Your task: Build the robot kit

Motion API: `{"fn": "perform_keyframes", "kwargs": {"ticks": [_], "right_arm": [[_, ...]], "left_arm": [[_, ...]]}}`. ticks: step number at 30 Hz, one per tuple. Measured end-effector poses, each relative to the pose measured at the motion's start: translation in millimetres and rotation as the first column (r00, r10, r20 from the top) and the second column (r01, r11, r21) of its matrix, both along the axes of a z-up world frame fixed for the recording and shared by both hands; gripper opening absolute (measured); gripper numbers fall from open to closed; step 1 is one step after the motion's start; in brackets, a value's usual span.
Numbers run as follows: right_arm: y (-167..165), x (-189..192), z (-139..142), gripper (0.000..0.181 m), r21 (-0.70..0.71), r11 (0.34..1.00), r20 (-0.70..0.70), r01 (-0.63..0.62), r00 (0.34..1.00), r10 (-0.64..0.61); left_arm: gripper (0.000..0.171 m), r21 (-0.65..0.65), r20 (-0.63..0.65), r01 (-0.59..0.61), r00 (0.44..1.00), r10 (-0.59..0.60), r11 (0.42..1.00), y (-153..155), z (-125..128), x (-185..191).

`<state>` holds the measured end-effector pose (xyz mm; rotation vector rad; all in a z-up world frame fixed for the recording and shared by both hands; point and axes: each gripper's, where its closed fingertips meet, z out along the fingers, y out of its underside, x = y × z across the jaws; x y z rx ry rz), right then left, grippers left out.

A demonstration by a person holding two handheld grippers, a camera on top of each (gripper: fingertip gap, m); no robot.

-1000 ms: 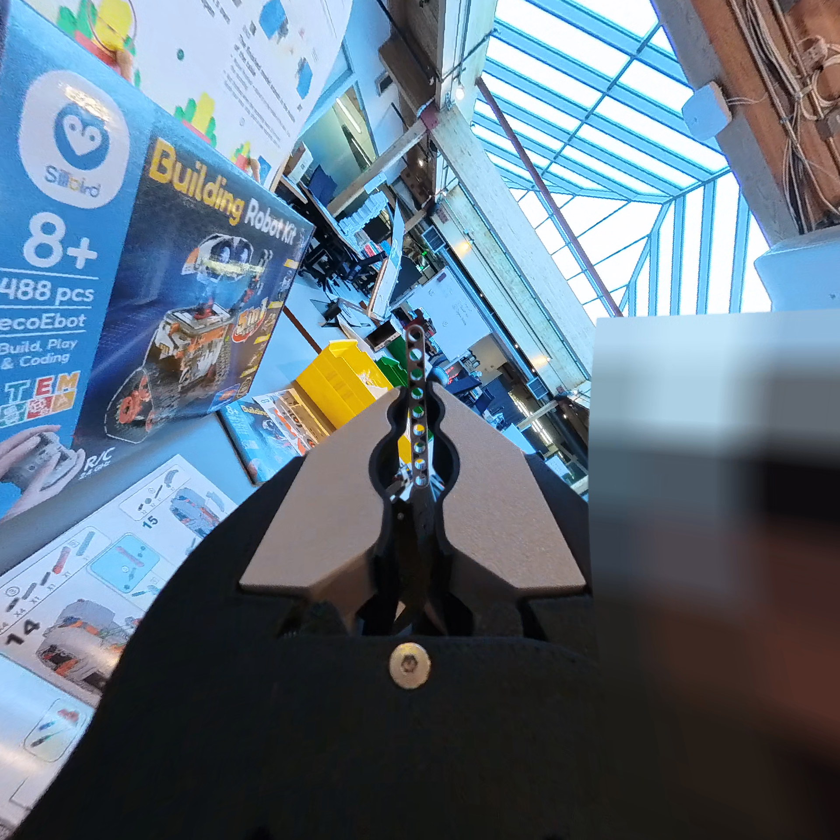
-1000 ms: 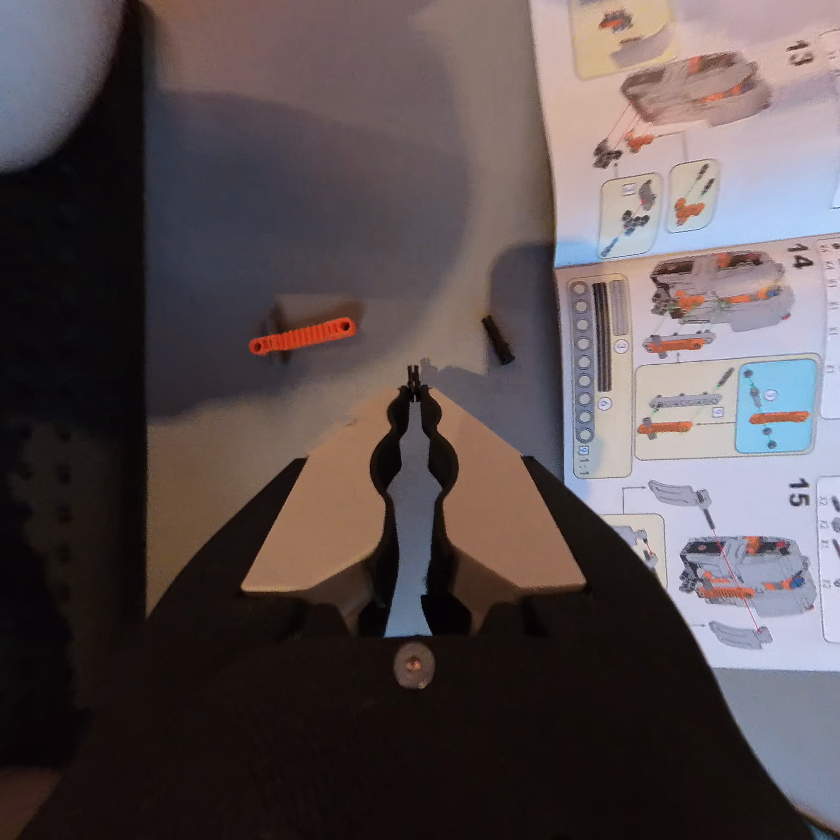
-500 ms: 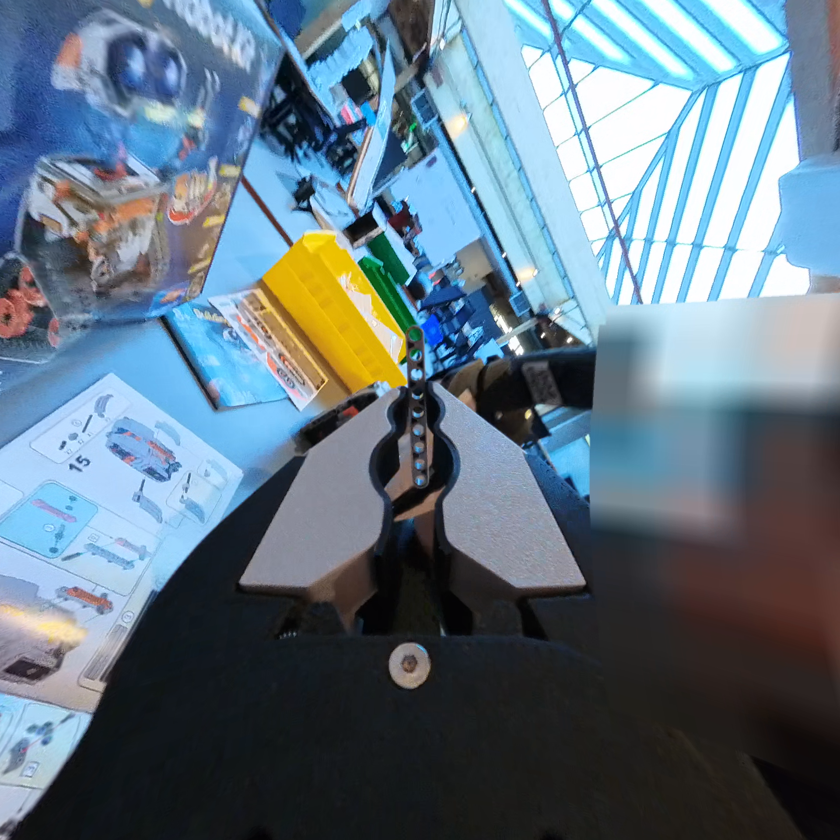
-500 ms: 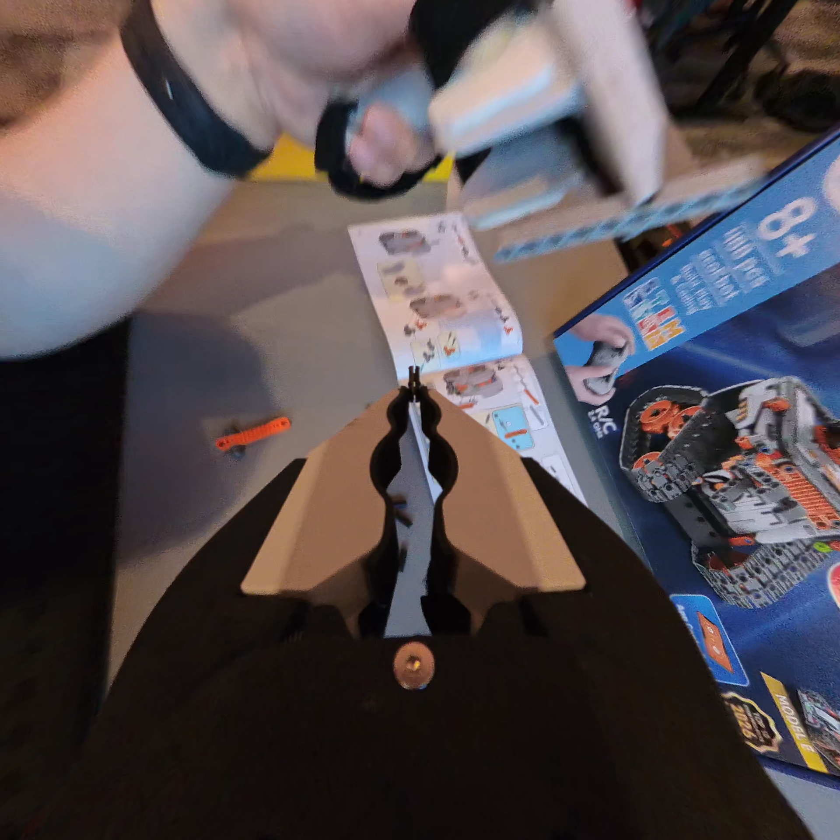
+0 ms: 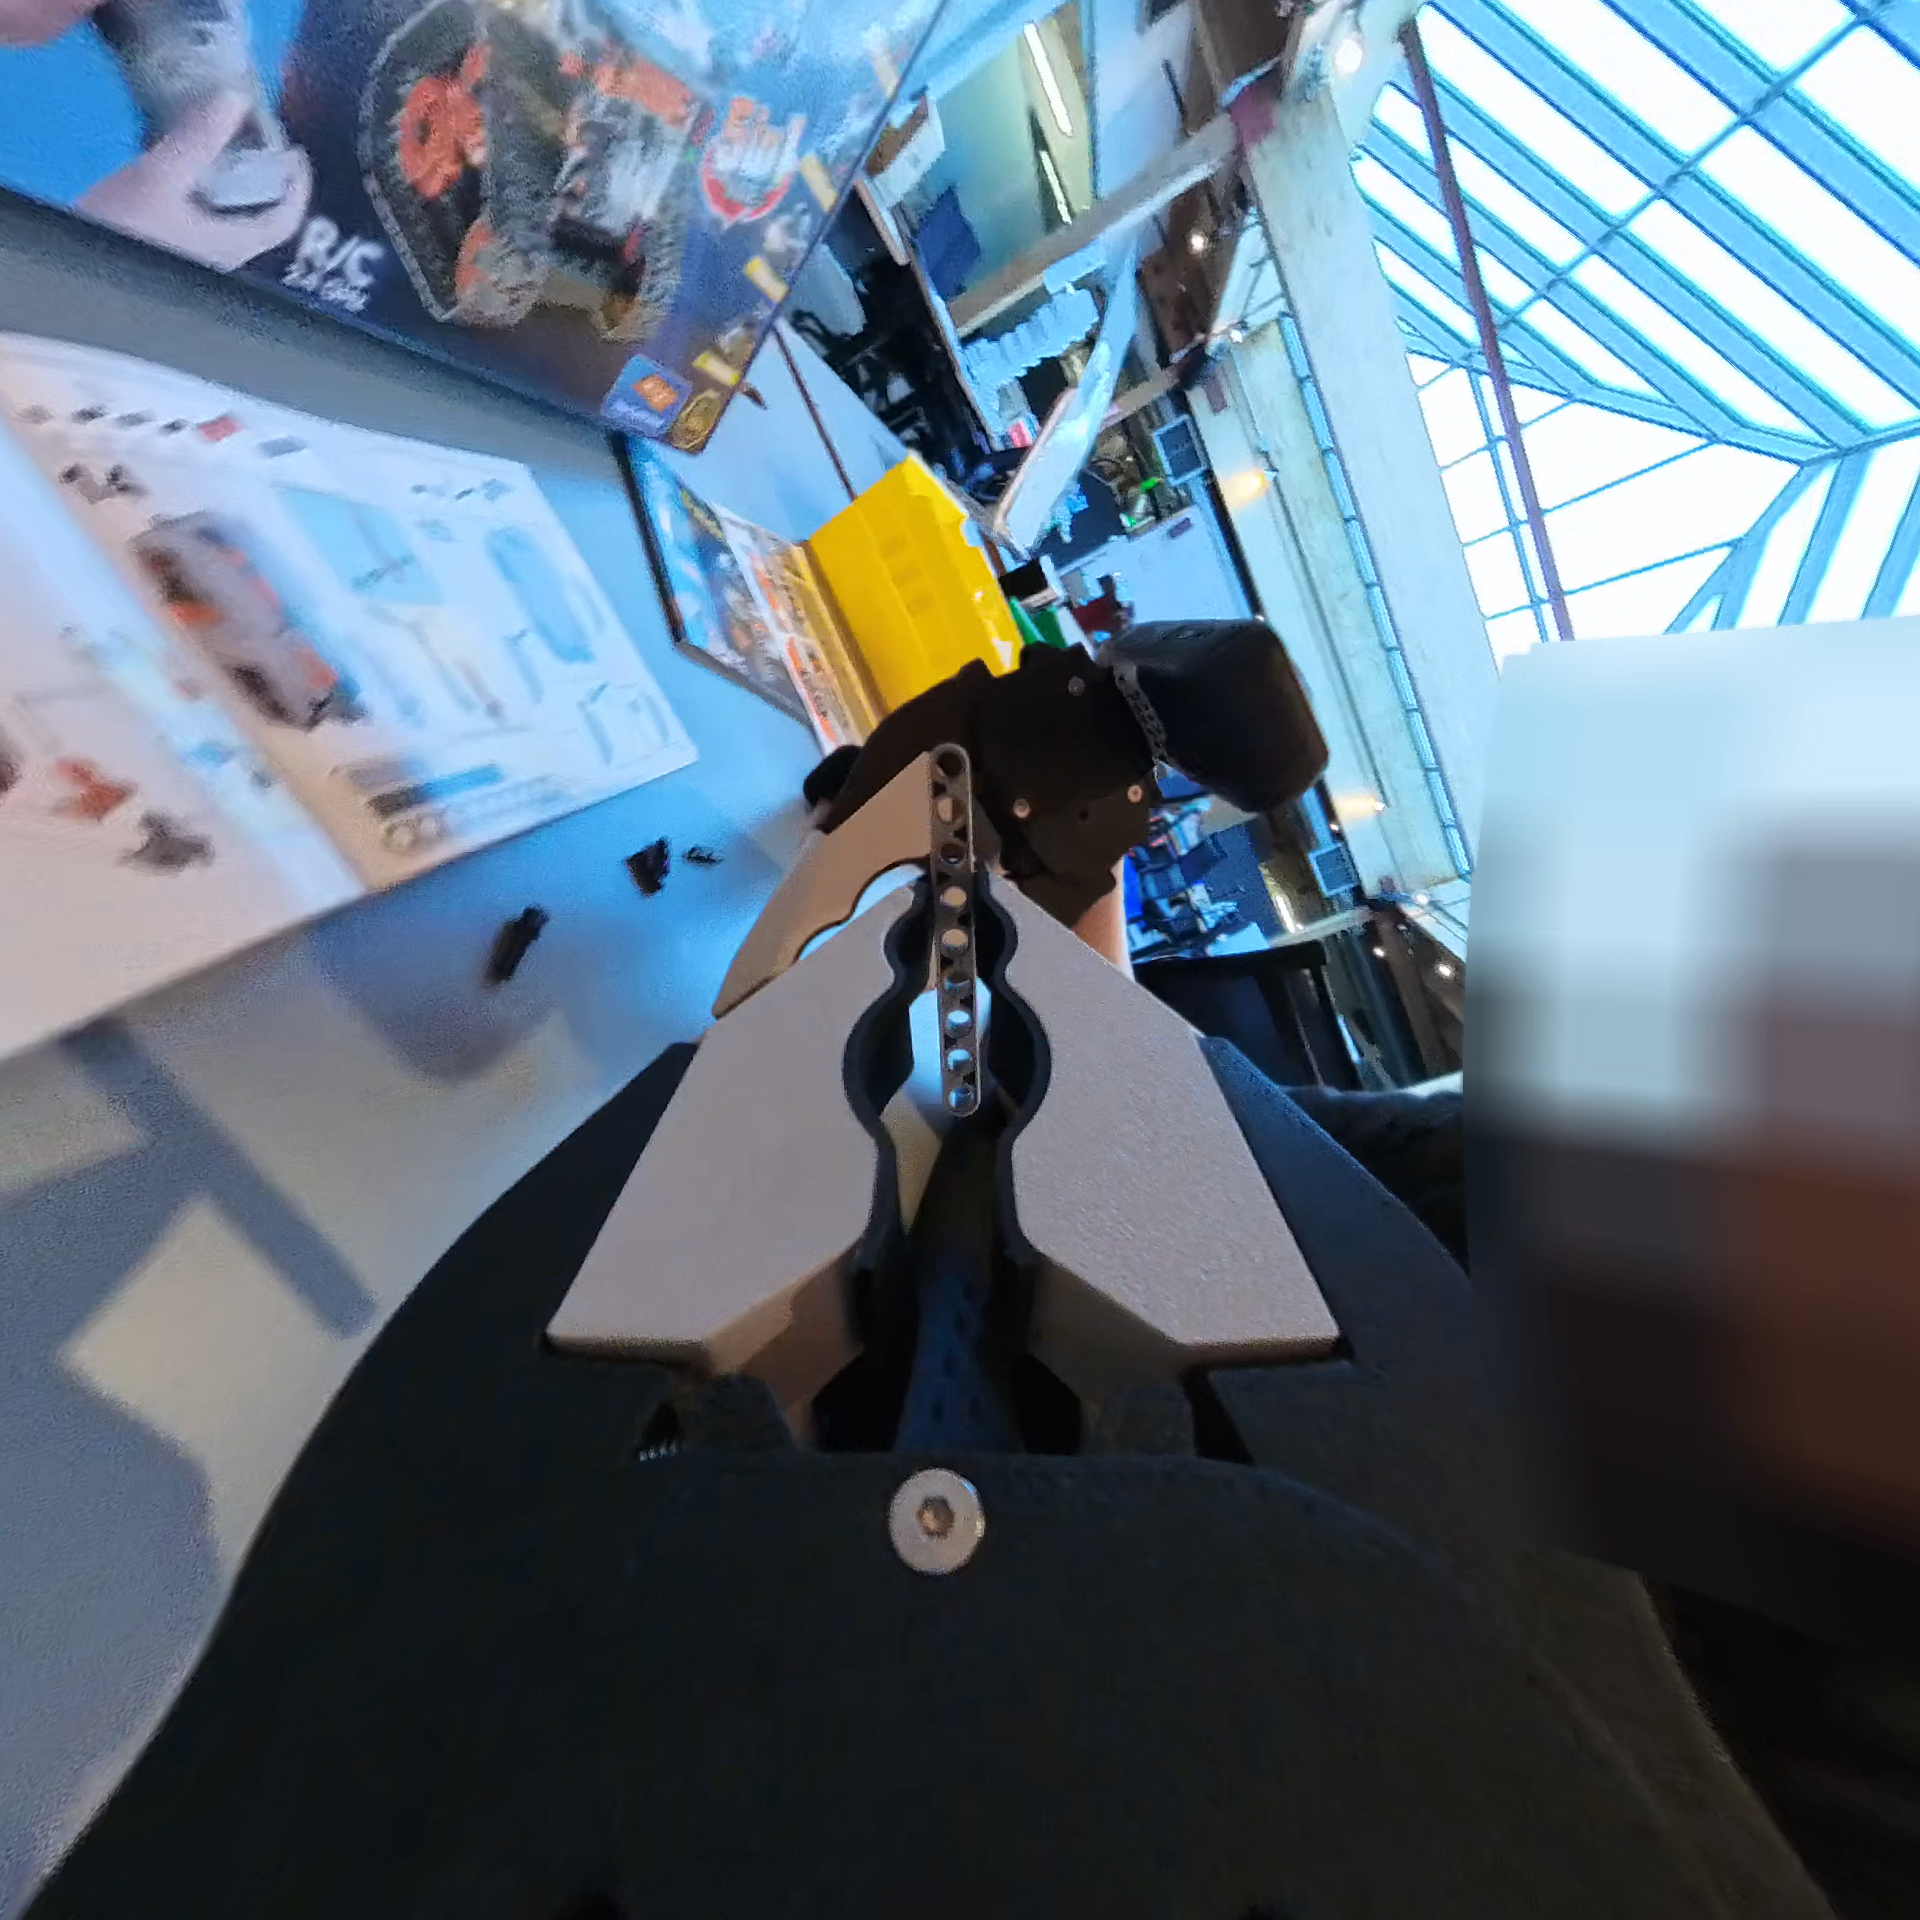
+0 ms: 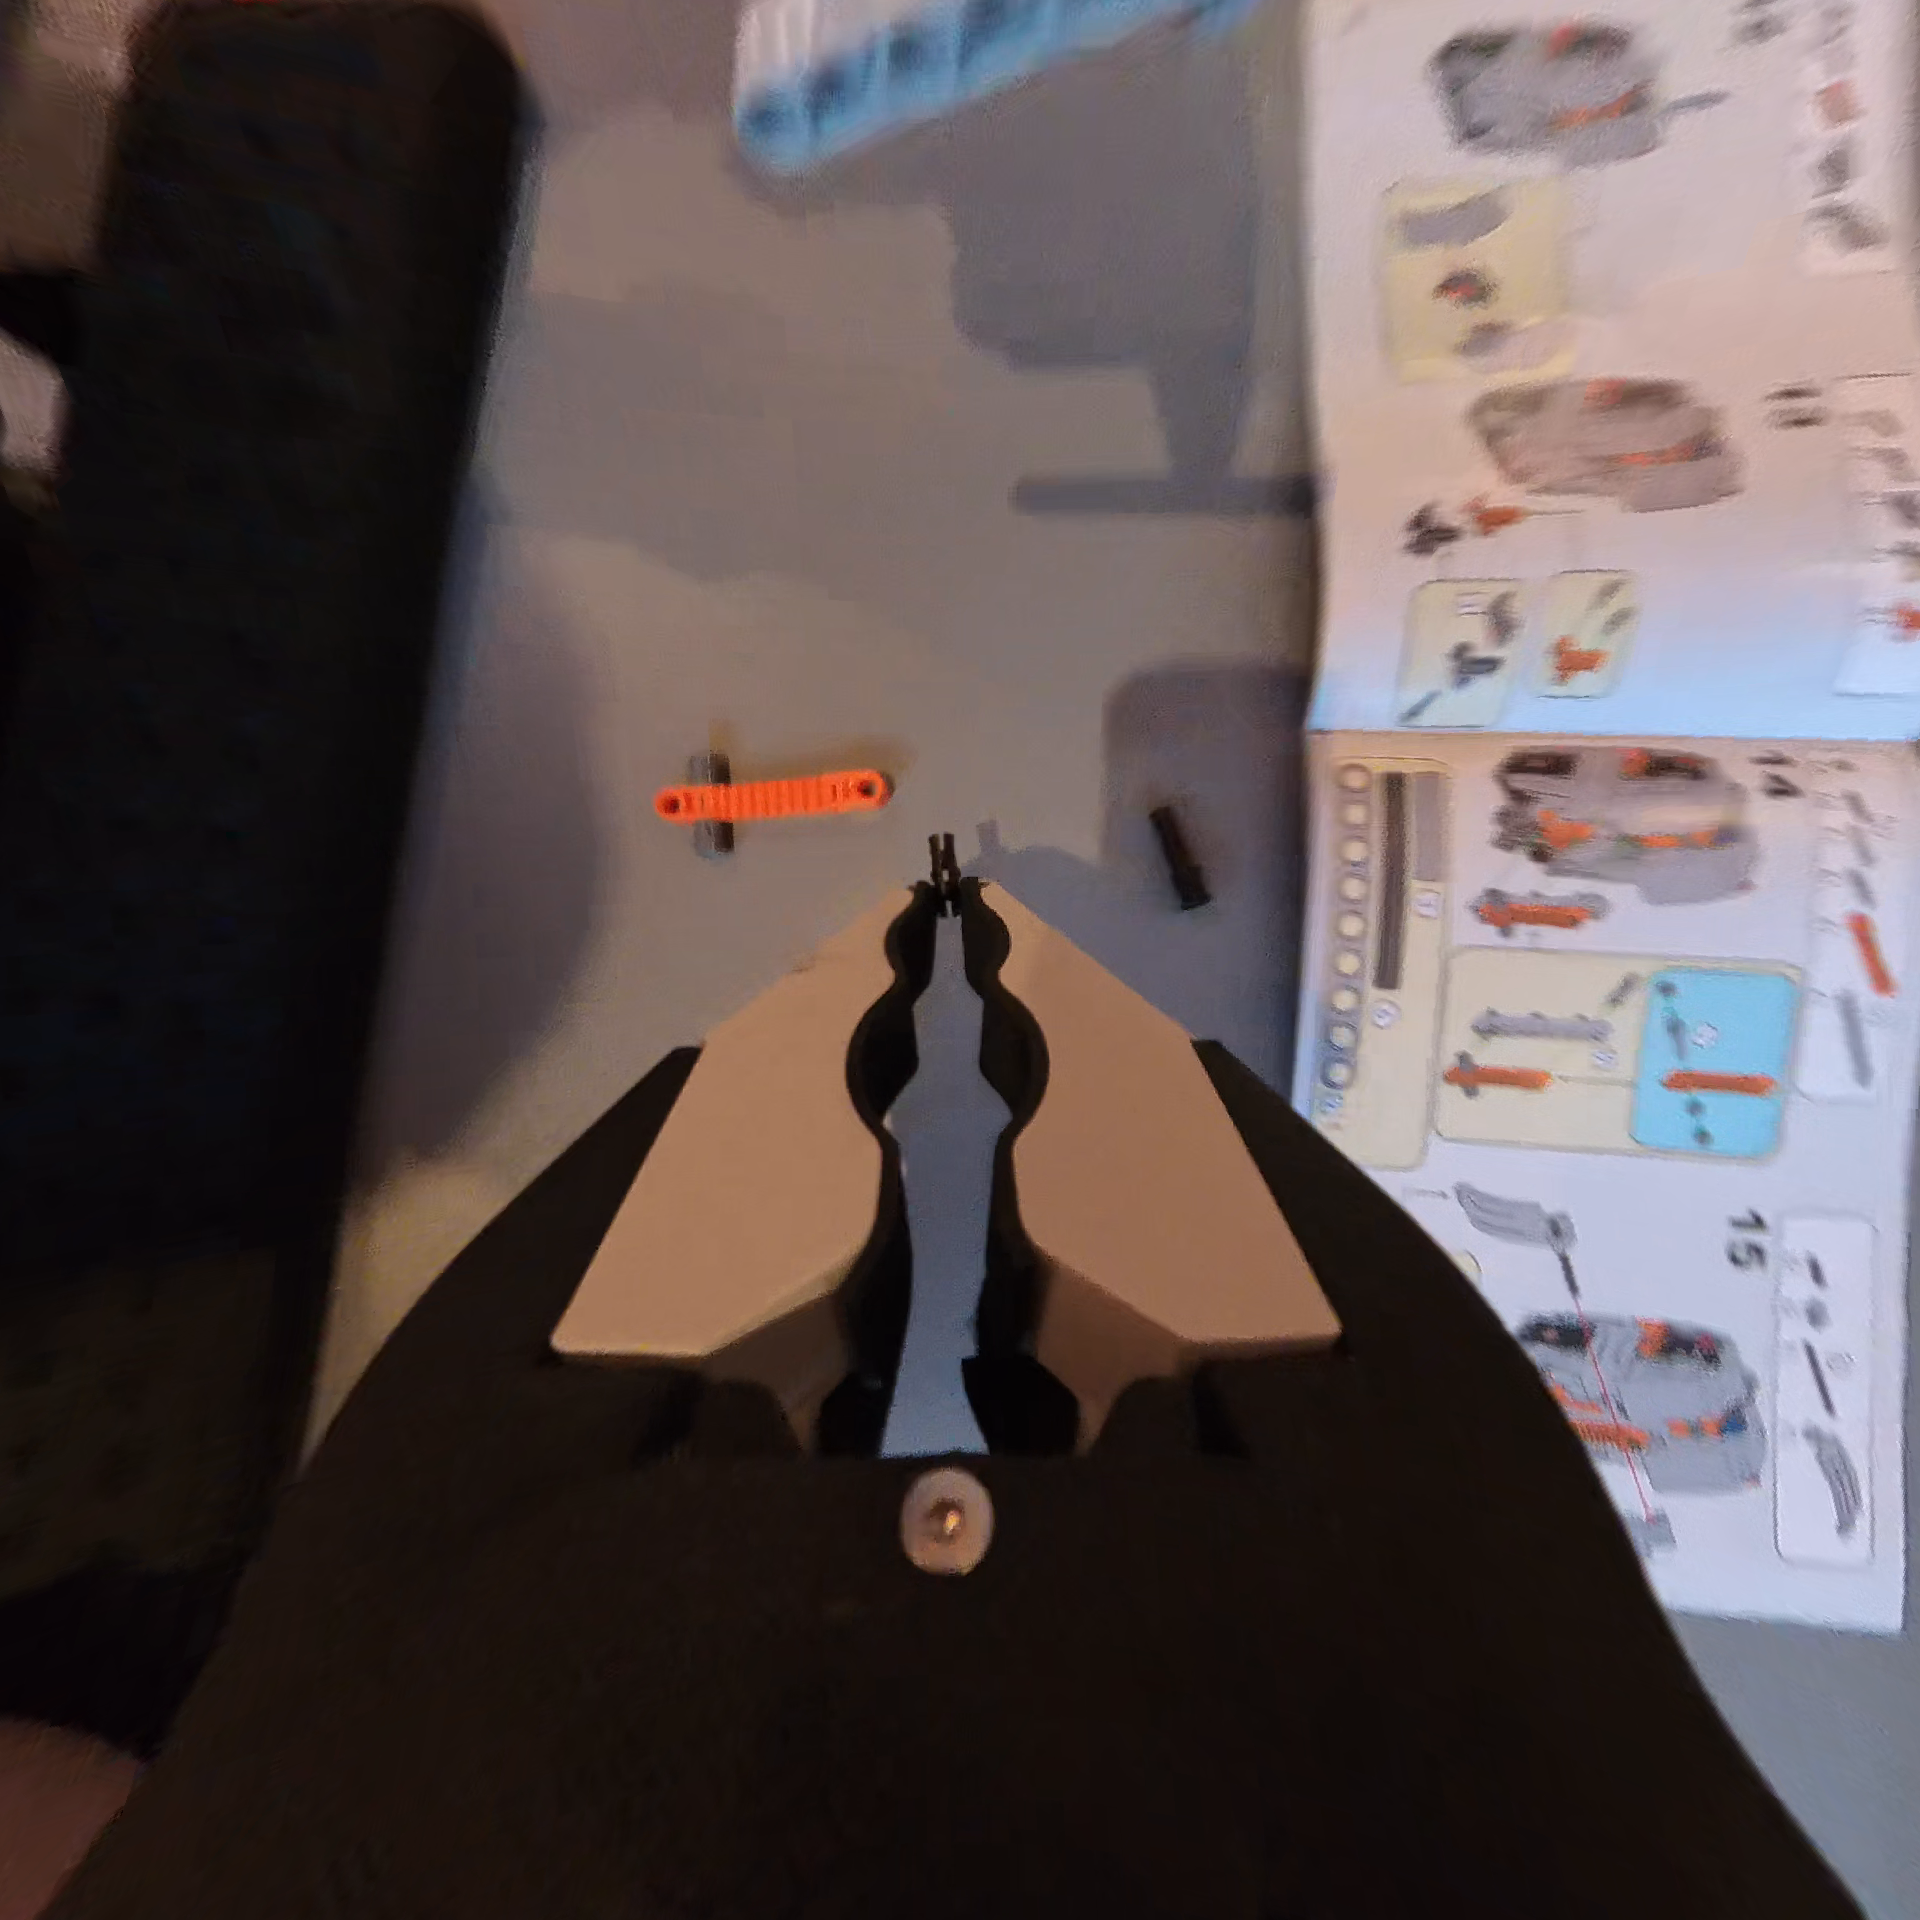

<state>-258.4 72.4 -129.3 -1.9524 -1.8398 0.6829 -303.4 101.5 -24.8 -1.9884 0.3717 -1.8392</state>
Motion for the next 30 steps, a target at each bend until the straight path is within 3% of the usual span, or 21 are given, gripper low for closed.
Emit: {"fn": "perform_keyframes", "kwargs": {"ticks": [4,6,8,11,13,15,17,20,22,24,27,30], "right_arm": [[-7.1,3.1,-36.5,0.003,0.046,0.994,0.155,-0.103,0.983,0.095],[-8.1,-3.2,-34.2,0.003,0.032,0.995,0.117,-0.097,0.989,0.093],[-8.2,-4.5,-28.9,0.021,0.006,0.997,0.085,-0.077,0.993,0.076],[1.1,-22.3,9.3,0.031,-0.056,0.998,-0.127,0.028,0.991,-0.035],[4.5,-42.8,54.3,0.03,-0.213,0.974,-0.35,0.082,0.924,-0.154],[4.4,-53.9,92.2,0.031,-0.439,0.897,-0.487,0.053,0.825,-0.287],[6.4,-56.6,110.3,0.037,-0.576,0.817,-0.525,0.004,0.764,-0.375],[9.4,-57.6,130.8,0.032,-0.636,0.769,-0.586,-0.062,0.687,-0.43],[7.5,-58.7,126.5,0.029,-0.655,0.754,-0.553,-0.05,0.712,-0.432],[3.7,-59.3,122.4,0.01,-0.649,0.759,-0.541,-0.054,0.734,-0.411],[1.8,-55.6,132.2,0.004,-0.665,0.74,-0.564,-0.102,0.718,-0.408],[11.8,-48.3,140.9,0.004,-0.674,0.734,-0.577,-0.081,0.678,-0.455]], "left_arm": [[0.004,-0.012,0.009,-0.043,0.999,0.043,0.999,-21.2,-7.2,-22.2],[0.004,-0.02,0.01,-0.056,0.998,0.056,0.998,-27.3,-9.9,-27.1],[0.003,-0.019,0.007,-0.056,0.998,0.056,0.998,-32.0,-11.0,-26.5],[0.004,0.023,0.019,-0.042,0.999,0.041,0.999,-37.3,-5.6,-17.5],[0.004,0.067,0.039,-0.027,0.999,0.024,0.997,-40.2,2.0,-9.8],[0.004,0.114,0.047,-0.029,0.999,0.024,0.993,-40.4,9.7,-4.8],[0.004,0.15,0.023,-0.041,0.999,0.038,0.988,-38.7,12.7,-3.1],[0.004,0.174,-0.018,-0.043,0.999,0.046,0.984,-37.8,11.8,0.2],[0.004,0.187,-0.013,-0.044,0.999,0.047,0.981,-38.0,13.8,3.3],[0.004,0.187,-0.022,-0.034,0.999,0.039,0.982,-38.5,12.2,7.5],[0.004,0.209,0.03,-0.028,0.999,0.023,0.977,-40.3,20.1,11.9],[0.011,0.171,-0.001,0.07,0.997,-0.071,0.983,-53.9,10.0,17.6]]}}
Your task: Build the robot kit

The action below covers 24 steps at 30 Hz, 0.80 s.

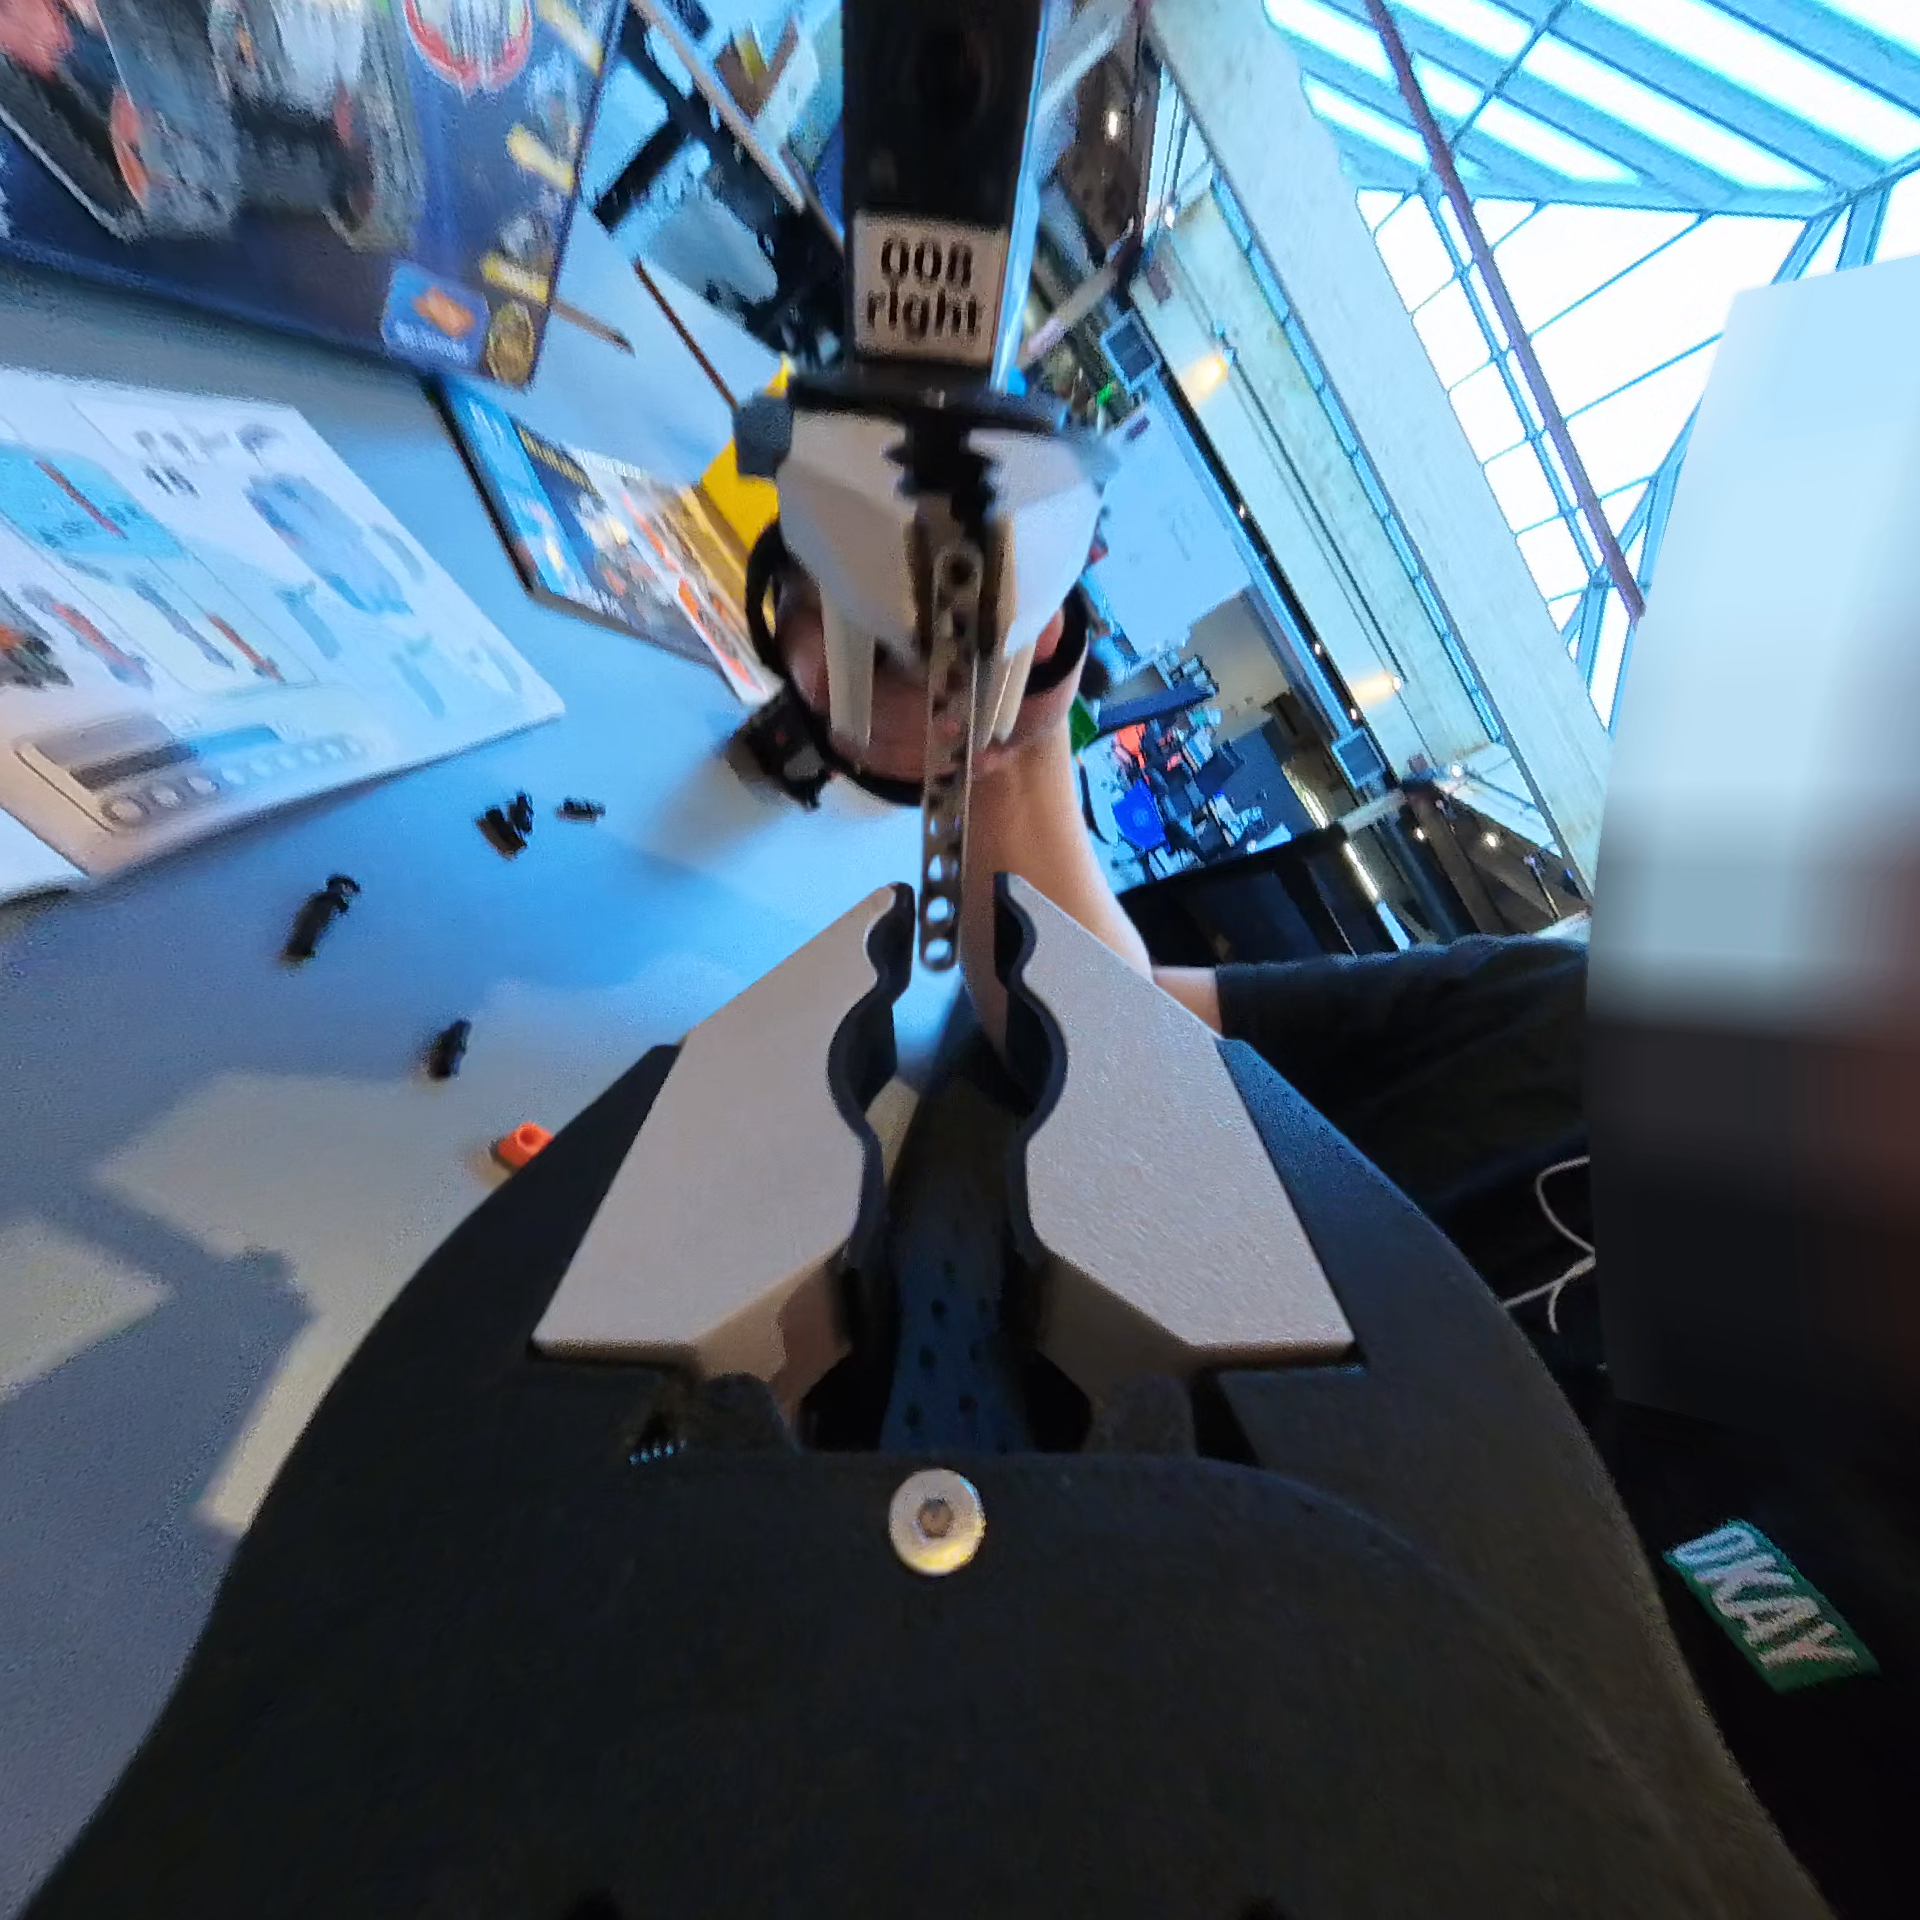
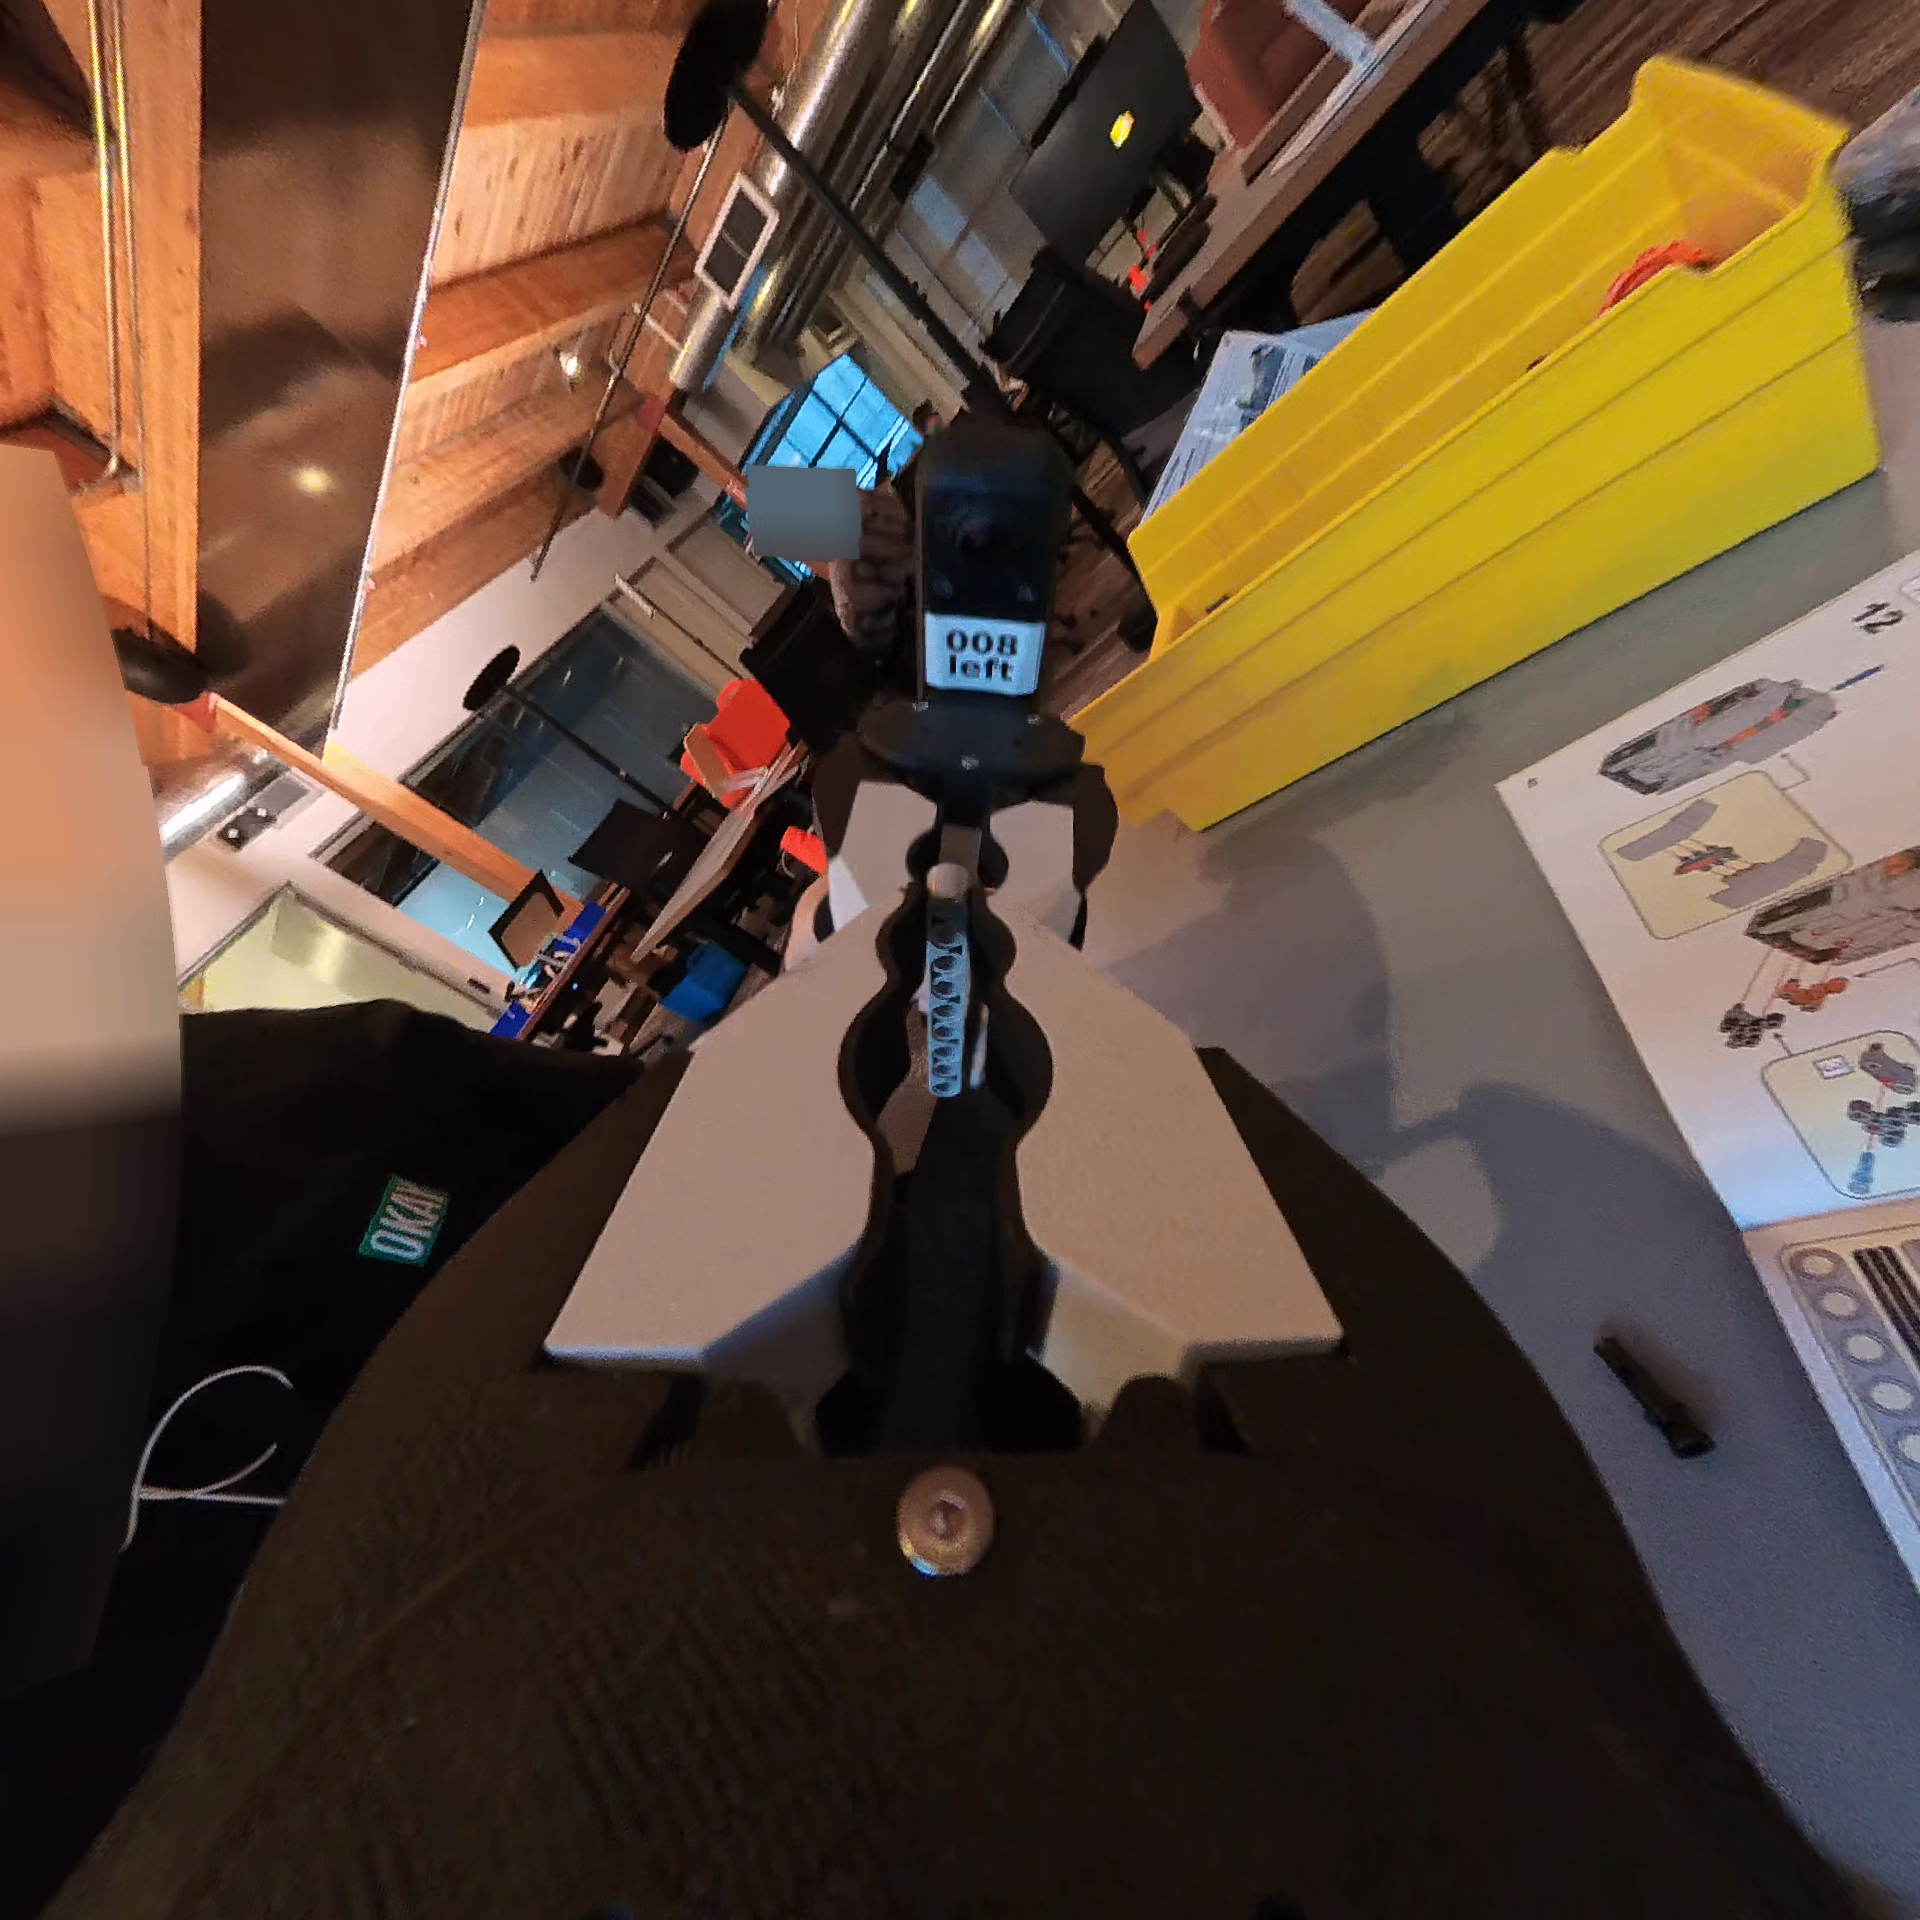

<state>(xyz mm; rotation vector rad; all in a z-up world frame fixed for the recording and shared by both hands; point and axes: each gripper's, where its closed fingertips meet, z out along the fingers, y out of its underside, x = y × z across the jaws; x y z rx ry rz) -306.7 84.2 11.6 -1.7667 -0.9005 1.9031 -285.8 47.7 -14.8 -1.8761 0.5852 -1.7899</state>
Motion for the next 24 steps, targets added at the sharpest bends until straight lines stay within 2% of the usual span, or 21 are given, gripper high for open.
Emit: {"fn": "perform_keyframes", "kwargs": {"ticks": [4,16,24], "right_arm": [[1.6,5.7,1.0,0.004,-0.012,1.0,-0.011,-0.007,1.0,0.007],[-1.1,1.3,-8.9,0.004,-0.016,0.999,0.024,-0.029,0.999,0.029],[0.0,2.3,-10.3,0.005,-0.011,1.0,0.028,-0.028,0.999,0.028]], "left_arm": [[0.005,0.005,0.015,0.015,1.0,-0.015,1.0,-4.0,-5.0,4.1],[0.011,0.024,-0.029,0.043,0.999,-0.042,0.999,-6.5,-11.6,0.5],[0.004,0.036,-0.055,0.043,0.998,-0.041,0.998,-7.6,-18.5,-3.9]]}}
